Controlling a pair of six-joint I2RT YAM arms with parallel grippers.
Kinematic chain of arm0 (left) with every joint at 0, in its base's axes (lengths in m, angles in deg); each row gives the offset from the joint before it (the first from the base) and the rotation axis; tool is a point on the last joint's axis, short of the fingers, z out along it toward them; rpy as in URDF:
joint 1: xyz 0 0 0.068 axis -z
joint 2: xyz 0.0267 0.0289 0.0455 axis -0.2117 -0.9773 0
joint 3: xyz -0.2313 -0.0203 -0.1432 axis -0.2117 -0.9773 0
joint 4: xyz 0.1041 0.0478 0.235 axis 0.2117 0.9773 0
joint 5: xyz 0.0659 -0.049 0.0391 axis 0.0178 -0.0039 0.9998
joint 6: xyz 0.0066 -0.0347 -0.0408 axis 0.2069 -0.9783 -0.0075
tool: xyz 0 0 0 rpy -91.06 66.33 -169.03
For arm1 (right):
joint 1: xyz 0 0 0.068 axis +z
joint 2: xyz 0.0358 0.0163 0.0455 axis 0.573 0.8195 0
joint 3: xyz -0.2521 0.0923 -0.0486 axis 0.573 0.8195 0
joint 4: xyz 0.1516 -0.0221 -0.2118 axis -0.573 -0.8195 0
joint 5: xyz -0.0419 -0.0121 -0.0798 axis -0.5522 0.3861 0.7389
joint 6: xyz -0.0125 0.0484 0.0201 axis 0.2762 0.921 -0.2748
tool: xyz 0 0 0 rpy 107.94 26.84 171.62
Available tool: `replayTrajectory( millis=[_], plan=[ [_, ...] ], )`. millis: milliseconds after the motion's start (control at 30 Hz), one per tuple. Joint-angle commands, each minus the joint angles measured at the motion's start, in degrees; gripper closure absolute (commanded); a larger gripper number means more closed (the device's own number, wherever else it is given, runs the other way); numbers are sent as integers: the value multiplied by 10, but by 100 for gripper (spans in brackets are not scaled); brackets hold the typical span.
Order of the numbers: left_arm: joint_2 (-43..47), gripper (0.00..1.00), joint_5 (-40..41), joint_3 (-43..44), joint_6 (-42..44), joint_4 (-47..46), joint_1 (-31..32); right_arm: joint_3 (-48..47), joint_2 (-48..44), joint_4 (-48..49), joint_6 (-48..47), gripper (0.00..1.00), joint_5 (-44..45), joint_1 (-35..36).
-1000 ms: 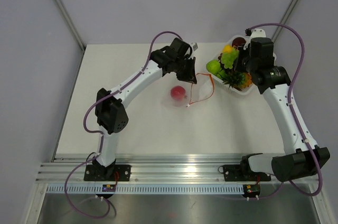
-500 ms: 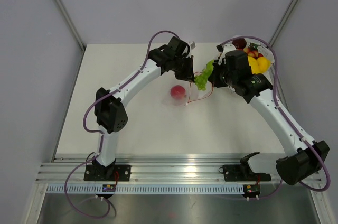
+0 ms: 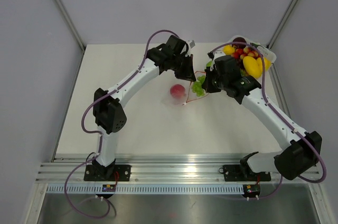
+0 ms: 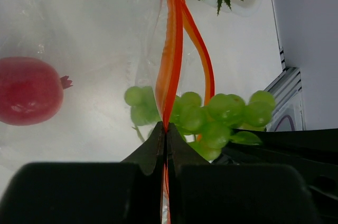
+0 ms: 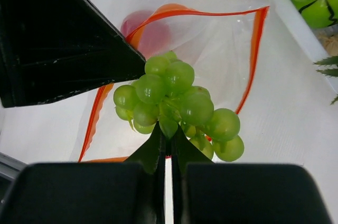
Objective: Place the food in the zip-top bag and seal the zipper
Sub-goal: Place the fake fruit in the zipper food storage bag.
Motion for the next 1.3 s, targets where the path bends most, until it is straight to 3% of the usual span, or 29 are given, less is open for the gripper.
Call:
replayTrajectory(
  millis=[0, 300, 400, 467, 500, 767, 1067, 1267],
  plan=[
    [49, 100, -32, 14, -7, -28, -3, -15, 20, 36, 8, 100, -5, 23],
    [82, 100, -45, 3, -7, -39, -3, -47, 102, 17, 3, 100, -2, 59],
    [90, 100, -37, -5, -2, -37, -6, -53, 107, 9, 3, 61, -2, 59],
    [90, 100, -38, -14, -1, -37, -9, -51, 93, 16, 7, 41, -2, 60],
    [91, 100, -39, -16, -2, -38, -10, -50, 87, 18, 8, 37, 20, 60],
    [95, 100, -39, -30, 1, -43, -13, -35, -4, 32, 13, 35, 105, 61],
    [100, 100, -40, -45, 1, -46, -13, -1, 13, 1, 49, 12, 199, 56],
    [109, 100, -37, -51, 1, -46, -15, 38, 0, 16, 56, 9, 189, 42]
  ],
)
